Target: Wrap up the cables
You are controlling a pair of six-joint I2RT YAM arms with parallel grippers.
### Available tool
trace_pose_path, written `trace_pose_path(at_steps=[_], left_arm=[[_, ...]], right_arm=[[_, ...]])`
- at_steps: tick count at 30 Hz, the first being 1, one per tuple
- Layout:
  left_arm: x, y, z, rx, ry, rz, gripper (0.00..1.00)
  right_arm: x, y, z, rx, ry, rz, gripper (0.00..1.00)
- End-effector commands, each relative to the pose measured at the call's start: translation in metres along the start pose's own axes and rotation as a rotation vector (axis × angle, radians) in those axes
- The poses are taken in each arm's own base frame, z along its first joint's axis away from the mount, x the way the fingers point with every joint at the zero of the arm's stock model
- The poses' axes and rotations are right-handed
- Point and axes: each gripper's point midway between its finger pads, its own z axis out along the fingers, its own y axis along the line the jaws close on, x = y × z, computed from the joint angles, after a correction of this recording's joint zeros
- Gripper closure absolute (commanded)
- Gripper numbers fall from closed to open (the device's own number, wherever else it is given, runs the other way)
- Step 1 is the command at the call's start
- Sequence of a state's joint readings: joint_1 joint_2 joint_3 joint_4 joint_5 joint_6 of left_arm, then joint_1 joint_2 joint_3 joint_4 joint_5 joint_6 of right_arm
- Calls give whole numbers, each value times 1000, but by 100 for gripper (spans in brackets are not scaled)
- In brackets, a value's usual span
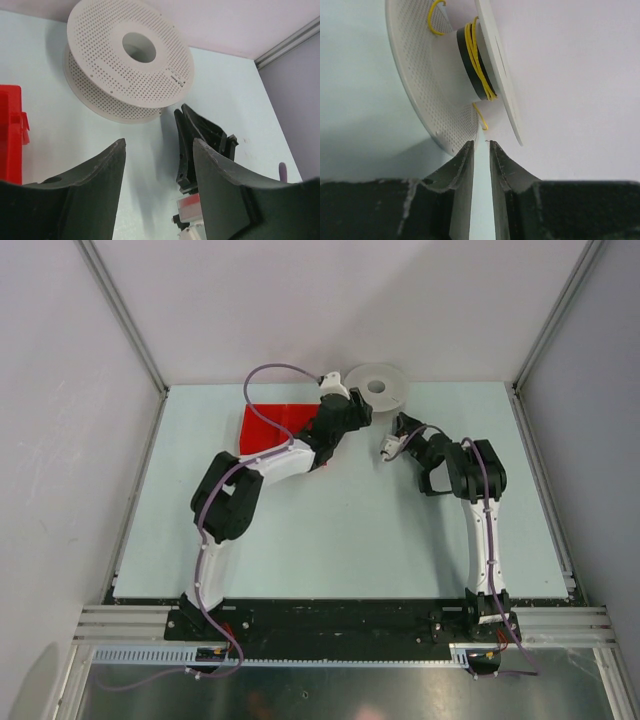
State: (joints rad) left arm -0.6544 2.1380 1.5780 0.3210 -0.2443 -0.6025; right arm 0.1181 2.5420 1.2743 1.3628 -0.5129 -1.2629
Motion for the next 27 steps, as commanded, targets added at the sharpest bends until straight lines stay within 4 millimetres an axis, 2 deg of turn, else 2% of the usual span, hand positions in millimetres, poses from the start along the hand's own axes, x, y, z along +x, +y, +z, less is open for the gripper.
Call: trace_pose_path(at_steps=[1, 4, 6, 8, 9, 14, 19, 22, 24, 27], left_arm=[[-59, -27, -24, 47, -129, 42, 38], [-78, -38, -36, 82, -155, 98, 32], [-91, -50, -46, 128, -168, 179, 20], [-105, -58, -59, 161, -185, 240, 7], [-110, -60, -65, 173, -188, 266, 4], [-145, -53, -96, 171, -191, 388, 1], [-186, -18, -114, 70, -78, 460, 1], [-205, 7, -129, 125, 34, 400, 1], [-215, 28, -142, 178, 106, 308, 1], [-218, 74, -161, 142, 194, 233, 1]], right_arm=[[-6, 4, -24, 15, -5, -8, 75], [-8, -13, -34, 38, 13, 7, 70], [-11, -30, -38, 59, 24, 21, 64], [-14, -50, -43, 86, 37, 30, 55], [-16, -63, -45, 105, 43, 33, 49], [-35, -130, -61, 176, 63, 44, 25], [-56, -188, -79, 187, 123, 137, 3], [-73, -205, -92, 127, 193, 233, 1], [-93, -218, -104, 85, 222, 320, 1], [-124, -234, -126, 31, 258, 503, 1]])
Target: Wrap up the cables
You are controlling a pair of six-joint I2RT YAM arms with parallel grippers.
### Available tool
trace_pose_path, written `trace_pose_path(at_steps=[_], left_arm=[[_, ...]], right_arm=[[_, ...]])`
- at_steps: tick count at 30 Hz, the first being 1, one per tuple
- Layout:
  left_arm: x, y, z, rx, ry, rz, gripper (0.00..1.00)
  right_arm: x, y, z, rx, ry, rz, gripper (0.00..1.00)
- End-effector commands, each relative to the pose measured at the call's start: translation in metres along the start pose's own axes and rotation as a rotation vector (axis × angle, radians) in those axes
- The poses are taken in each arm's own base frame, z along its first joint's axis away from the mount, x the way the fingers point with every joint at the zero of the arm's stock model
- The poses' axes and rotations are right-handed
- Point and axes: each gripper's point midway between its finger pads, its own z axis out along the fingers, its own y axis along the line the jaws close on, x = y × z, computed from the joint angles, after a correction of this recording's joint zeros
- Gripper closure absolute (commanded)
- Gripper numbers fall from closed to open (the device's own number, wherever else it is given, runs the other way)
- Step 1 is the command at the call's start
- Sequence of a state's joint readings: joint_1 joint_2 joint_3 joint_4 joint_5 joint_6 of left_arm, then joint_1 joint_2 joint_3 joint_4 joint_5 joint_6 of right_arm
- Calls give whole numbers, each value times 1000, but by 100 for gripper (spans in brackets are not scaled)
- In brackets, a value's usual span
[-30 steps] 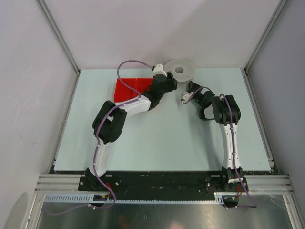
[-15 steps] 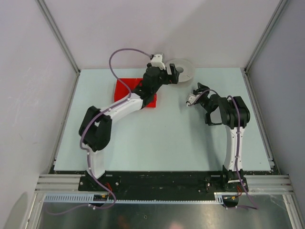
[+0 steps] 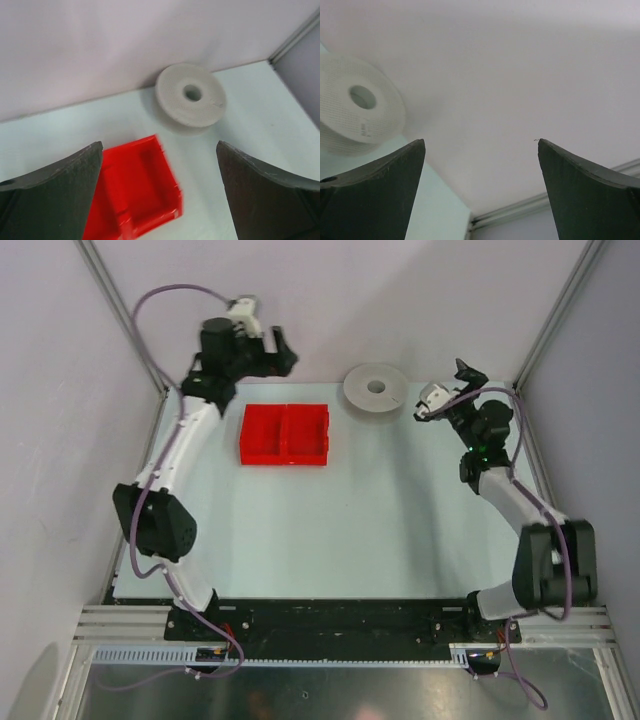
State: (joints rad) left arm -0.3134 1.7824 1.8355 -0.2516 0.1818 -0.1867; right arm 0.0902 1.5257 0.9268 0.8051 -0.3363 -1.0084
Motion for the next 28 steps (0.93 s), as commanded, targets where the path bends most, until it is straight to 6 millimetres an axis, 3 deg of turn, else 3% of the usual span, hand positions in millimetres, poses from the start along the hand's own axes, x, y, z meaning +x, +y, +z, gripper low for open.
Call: trace_pose_path(at_steps=[1, 3, 6, 11, 18, 22, 28], left_arm=[[21, 40, -60, 38, 199, -113, 1], [36, 64, -77, -36, 250, -64, 1], [63, 90, -99, -177, 331, 12, 1], [99, 112, -135, -358, 406, 31, 1], [158, 97, -160, -397, 507, 143, 1], [163, 73, -164, -366, 457, 227, 1], [147, 54, -165, -358, 386, 284, 1]], right_arm=[[-19, 13, -38, -166, 188, 340, 1], [-31, 12, -56, -175, 228, 462, 1], [-34, 25, -82, -202, 325, 660, 1], [-14, 50, -116, -211, 500, 931, 1], [1, 87, -150, -193, 582, 1030, 1], [-6, 93, -157, -175, 574, 1018, 1], [-31, 83, -157, -172, 498, 981, 1]])
